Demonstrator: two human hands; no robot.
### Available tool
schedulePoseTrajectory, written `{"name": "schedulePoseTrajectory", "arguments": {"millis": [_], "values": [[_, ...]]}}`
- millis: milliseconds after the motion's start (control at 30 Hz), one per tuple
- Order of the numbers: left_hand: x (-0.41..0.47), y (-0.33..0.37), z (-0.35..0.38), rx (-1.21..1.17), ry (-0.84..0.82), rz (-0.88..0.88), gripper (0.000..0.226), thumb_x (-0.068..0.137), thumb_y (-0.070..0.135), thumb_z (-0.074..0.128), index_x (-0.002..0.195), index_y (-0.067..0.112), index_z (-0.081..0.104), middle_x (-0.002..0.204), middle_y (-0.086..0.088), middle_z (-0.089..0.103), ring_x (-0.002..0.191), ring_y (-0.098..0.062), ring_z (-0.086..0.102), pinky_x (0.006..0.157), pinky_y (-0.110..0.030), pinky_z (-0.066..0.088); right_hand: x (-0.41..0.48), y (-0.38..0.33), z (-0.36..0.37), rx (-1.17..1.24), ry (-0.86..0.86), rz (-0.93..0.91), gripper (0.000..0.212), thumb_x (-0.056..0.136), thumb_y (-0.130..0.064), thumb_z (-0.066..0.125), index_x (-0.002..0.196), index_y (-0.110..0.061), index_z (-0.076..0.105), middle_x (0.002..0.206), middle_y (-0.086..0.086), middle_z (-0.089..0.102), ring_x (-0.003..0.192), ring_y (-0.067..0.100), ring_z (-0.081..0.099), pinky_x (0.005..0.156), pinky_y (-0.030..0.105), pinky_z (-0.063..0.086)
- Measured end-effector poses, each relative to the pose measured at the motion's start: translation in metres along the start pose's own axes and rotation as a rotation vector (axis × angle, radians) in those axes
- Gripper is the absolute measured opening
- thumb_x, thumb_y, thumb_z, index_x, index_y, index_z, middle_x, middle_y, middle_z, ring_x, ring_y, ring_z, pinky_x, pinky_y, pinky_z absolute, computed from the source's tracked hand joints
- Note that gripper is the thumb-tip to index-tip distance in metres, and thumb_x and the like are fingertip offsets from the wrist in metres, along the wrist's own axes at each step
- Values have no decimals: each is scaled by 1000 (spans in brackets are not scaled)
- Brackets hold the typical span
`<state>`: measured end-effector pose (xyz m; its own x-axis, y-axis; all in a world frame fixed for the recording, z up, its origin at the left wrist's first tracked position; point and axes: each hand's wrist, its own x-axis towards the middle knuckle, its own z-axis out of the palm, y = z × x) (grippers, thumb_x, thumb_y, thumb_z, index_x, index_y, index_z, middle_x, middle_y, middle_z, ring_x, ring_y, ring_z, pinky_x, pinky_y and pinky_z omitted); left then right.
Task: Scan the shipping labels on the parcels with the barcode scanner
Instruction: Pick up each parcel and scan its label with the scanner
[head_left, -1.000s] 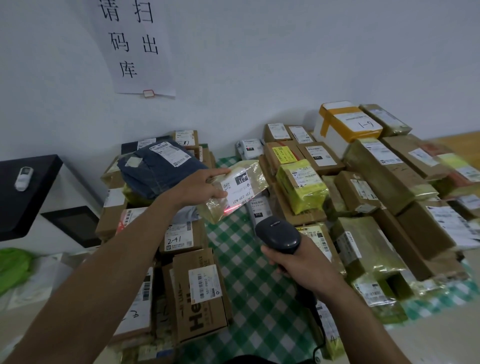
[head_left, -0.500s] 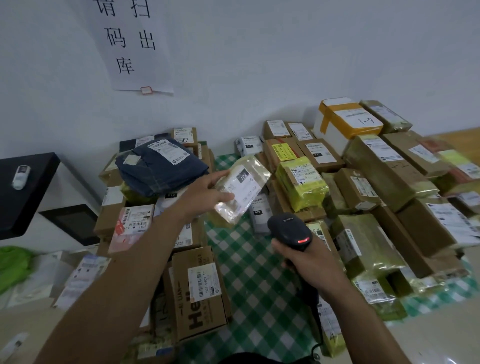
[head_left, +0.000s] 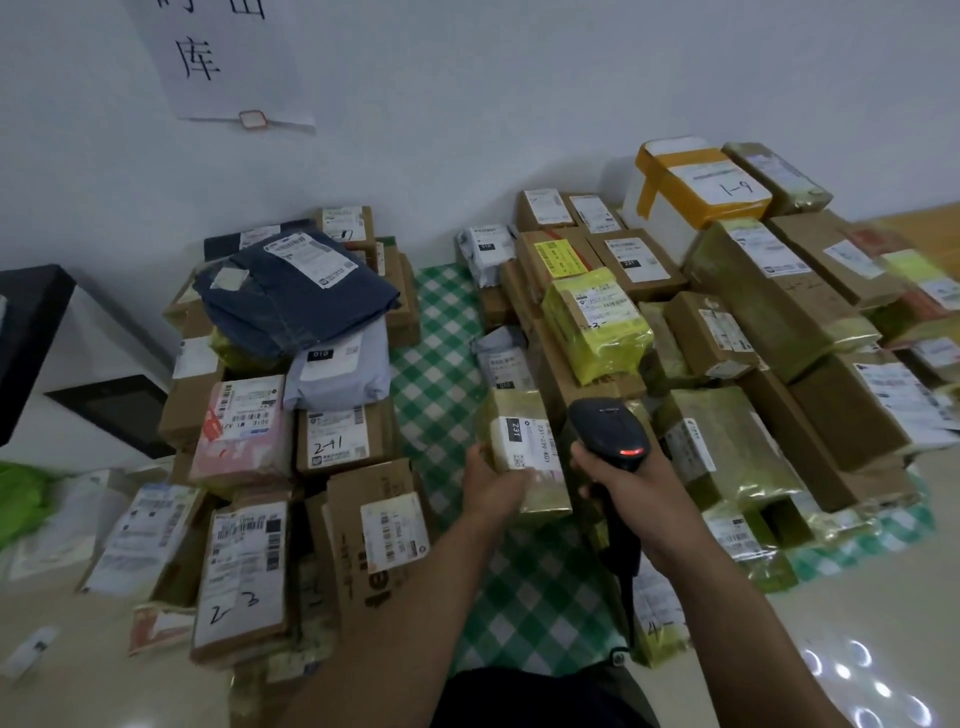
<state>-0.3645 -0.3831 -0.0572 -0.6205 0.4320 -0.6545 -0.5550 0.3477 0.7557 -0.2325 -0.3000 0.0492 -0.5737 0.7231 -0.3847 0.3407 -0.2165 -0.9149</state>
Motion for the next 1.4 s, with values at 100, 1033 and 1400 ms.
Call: {"name": "schedulePoseTrajectory", "arguments": {"millis": [100,1033,1400], "values": [[20,-8,12,59,42,-45,83,81,2,82,149,15,37,136,-10,62,112,-27,65,78,-38,60,3,8,-3,-15,-23,14,13,91,-27,80,100,-33,73,92,9,78,78,22,68,83,45,58],[-75,-37,-89,478,483,591,30,102,16,55,130,27,62,133,6,58,121,-11,54,108,-39,47,12,35,42,-72,-211,24,15,90,-27,81,103,-29,73,80,-12,77,73,13,71,68,27,55],[-79,-68,-135,503,575,303,90,79,49,82,153,33,34,141,6,55,129,-19,52,106,-50,50,-2,51,82,-154,-368,91,16,91,-24,80,105,-25,72,95,5,78,67,12,71,64,29,52]]}}
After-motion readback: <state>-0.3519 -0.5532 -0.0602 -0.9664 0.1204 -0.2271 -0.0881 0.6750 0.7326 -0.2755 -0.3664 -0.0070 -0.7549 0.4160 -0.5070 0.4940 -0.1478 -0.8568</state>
